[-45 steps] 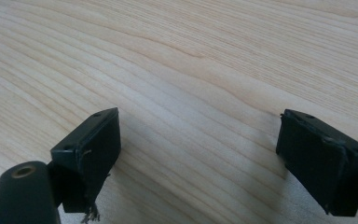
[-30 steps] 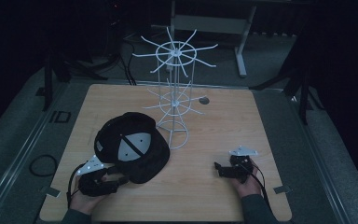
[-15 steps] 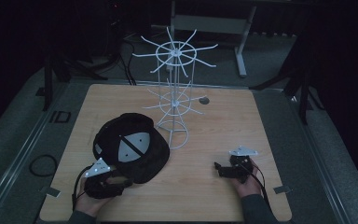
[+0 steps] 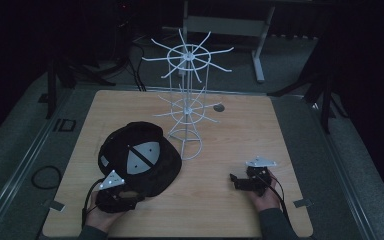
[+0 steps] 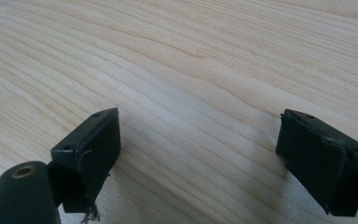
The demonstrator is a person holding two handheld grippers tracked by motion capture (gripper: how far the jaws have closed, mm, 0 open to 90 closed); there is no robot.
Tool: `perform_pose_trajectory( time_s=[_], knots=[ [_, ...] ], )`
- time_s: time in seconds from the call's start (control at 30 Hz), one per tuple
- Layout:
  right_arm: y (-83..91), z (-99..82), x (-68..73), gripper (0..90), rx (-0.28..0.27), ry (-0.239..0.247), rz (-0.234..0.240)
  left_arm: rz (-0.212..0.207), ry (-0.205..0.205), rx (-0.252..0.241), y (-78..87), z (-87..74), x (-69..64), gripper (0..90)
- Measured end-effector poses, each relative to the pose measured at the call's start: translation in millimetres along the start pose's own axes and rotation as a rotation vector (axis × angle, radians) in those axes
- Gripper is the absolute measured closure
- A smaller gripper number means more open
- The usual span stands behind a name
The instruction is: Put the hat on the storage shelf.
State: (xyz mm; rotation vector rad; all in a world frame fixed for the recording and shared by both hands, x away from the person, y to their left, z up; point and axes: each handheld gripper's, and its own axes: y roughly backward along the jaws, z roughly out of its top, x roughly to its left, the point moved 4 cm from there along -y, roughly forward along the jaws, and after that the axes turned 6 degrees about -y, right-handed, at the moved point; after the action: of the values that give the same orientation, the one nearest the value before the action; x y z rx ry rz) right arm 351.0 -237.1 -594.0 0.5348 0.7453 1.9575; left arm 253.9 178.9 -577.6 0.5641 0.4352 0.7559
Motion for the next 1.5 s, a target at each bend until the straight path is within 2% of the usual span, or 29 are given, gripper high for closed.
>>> perform_pose_trajectory(
  time_s=[0.23, 0.33, 0.43, 0.53, 0.6, 0.67, 0.77, 0.87, 1.03, 1.1, 1.17, 1.2, 1.23, 1.4, 1.5],
  knots=[
    [0.0, 0.0, 0.0, 13.5, 0.000, 0.001, 0.000, 0.026, -0.031, 0.014, -5.4, 2.0, -3.9, 40.0],
    [0.0, 0.0, 0.0, 13.5, 0.000, 0.000, 0.001, 0.037, -0.035, -0.027, -1.9, 5.4, -4.2, 40.2],
    [-0.1, 0.1, 0.0, 13.5, 0.000, 0.001, 0.001, 0.042, -0.046, -0.043, -1.4, 7.1, -6.0, 39.9],
    [-0.1, 0.1, 0.0, 13.5, 0.000, 0.001, 0.001, 0.053, -0.083, -0.032, -8.0, 9.3, -12.8, 39.3],
    [-0.1, 0.1, 0.0, 13.5, 0.000, 0.001, 0.001, 0.057, -0.091, -0.026, -11.5, 10.0, -15.2, 39.3],
    [-0.1, 0.1, 0.0, 13.5, 0.000, 0.001, 0.001, 0.043, -0.096, -0.020, -20.4, 11.9, -20.5, 39.5],
    [-0.1, 0.1, 0.0, 13.5, 0.000, 0.001, 0.001, 0.055, -0.110, 0.000, -30.4, 12.5, -25.7, 41.5],
    [-0.1, 0.1, 0.0, 13.5, 0.000, 0.001, 0.001, 0.062, -0.117, 0.002, -32.3, 13.1, -27.0, 42.4],
    [-0.1, 0.1, 0.0, 13.5, 0.000, 0.001, 0.001, 0.082, -0.102, -0.002, -40.4, 17.4, -29.2, 43.6],
    [-0.1, 0.1, 0.0, 13.5, 0.000, 0.001, 0.001, 0.087, -0.068, -0.024, -42.9, 20.2, -28.9, 43.9],
    [-0.1, 0.1, 0.0, 13.5, 0.000, 0.001, 0.001, 0.103, -0.062, -0.021, -43.6, 21.8, -27.9, 47.1],
    [-0.1, 0.1, 0.0, 13.5, 0.000, 0.001, 0.001, 0.126, -0.050, -0.016, -44.7, 22.3, -26.8, 49.9],
    [-0.1, 0.1, 0.0, 13.5, 0.000, 0.001, 0.001, 0.126, -0.044, -0.013, -44.6, 22.2, -25.8, 54.1],
    [-0.1, 0.1, 0.0, 13.5, 0.000, 0.001, 0.001, 0.105, -0.005, -0.021, -40.2, 23.3, -22.8, 62.0],
    [-0.1, 0.1, 0.0, 13.5, 0.000, 0.001, 0.001, 0.078, 0.022, -0.048, -34.0, 25.9, -20.9, 66.7]
  ],
)
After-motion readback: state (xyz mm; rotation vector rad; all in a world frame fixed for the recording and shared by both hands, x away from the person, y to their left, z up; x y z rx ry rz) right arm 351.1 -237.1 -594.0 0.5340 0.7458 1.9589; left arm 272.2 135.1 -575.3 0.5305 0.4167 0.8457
